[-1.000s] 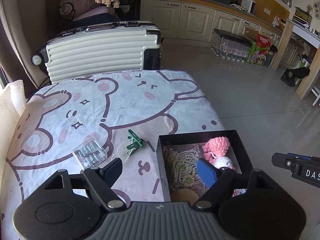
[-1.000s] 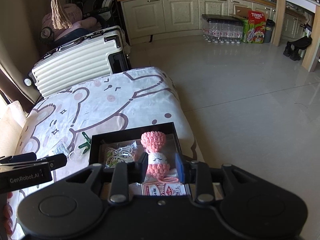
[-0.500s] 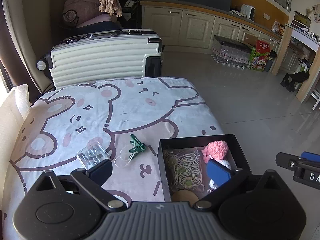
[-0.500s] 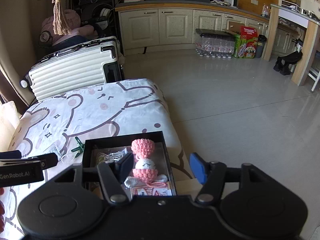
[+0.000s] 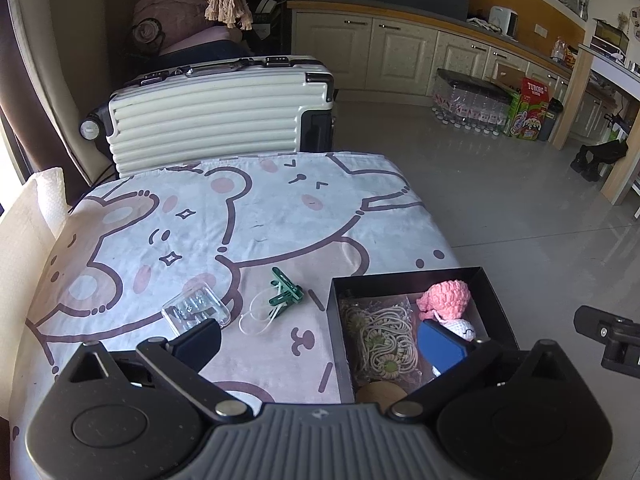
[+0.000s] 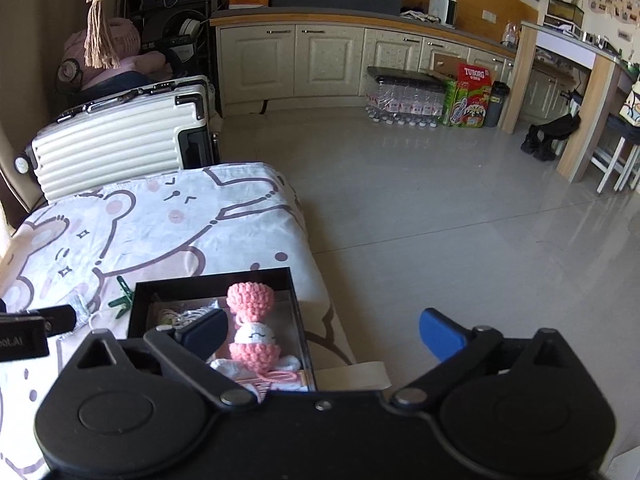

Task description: Organize objects

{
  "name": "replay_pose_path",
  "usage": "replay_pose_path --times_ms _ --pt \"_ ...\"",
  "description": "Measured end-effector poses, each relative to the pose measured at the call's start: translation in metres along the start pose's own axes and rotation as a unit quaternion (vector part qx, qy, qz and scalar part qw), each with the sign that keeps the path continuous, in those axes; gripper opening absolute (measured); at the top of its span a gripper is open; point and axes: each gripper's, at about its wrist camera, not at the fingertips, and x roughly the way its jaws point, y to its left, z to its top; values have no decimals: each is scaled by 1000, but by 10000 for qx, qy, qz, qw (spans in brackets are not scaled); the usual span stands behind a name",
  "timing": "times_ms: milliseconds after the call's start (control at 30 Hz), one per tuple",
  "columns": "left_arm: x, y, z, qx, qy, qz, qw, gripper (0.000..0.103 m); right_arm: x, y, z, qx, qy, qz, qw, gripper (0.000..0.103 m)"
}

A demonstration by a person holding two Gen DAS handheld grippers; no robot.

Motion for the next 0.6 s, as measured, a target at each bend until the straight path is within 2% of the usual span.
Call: replay_pose_path --times_ms 600 --pt "6 2 2 79 23 -59 9999 103 7 -8 -1 67 88 -183 9998 103"
